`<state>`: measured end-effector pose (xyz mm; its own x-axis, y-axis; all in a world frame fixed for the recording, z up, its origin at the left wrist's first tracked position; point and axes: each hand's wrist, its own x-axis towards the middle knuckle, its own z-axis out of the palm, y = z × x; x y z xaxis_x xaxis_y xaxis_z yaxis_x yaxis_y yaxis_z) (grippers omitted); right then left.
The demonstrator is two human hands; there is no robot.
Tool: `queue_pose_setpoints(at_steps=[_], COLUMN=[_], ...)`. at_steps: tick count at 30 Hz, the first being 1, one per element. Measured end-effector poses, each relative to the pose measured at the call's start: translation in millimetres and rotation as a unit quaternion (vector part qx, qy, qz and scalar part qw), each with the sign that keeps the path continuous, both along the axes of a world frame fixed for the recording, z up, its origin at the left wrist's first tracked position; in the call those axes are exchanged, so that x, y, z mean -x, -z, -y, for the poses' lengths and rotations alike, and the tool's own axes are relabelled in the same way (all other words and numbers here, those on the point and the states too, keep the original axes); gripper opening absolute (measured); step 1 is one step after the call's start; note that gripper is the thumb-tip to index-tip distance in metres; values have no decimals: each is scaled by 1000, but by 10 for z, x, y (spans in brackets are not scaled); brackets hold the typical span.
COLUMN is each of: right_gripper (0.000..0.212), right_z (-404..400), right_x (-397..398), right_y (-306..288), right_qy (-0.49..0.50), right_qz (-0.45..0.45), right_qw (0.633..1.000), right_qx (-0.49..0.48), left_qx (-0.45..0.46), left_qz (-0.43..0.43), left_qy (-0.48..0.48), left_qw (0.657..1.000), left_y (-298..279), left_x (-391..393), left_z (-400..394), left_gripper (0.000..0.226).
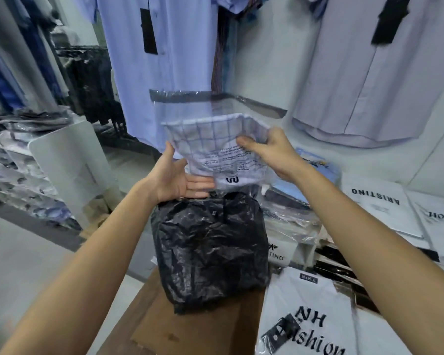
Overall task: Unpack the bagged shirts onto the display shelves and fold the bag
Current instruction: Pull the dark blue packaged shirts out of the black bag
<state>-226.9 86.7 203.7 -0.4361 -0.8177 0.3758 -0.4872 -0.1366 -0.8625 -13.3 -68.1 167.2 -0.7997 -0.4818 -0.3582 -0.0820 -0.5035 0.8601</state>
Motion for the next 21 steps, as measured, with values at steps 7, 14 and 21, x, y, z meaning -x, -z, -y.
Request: queue_pose_setpoints(at_steps=[7, 14, 21], right_gripper=[25, 91, 89], right_z=[-428, -674, -725], right_x=[59, 181, 164], right_y=[246, 474, 512], right_qy=[-41, -38, -110], right_qz=[-92, -6, 15], right_qw=[994, 985, 984], right_qx=[-52, -168, -138], left_qx=[164, 192, 169], left_qz=[31, -53, -95], left_qy=[-16, 3, -31], left_qw=[986, 980, 981], left_y=[71, 188, 263], left_x=[107, 130, 80], left_z=[-218, -222, -291], left_gripper=[49, 70, 50])
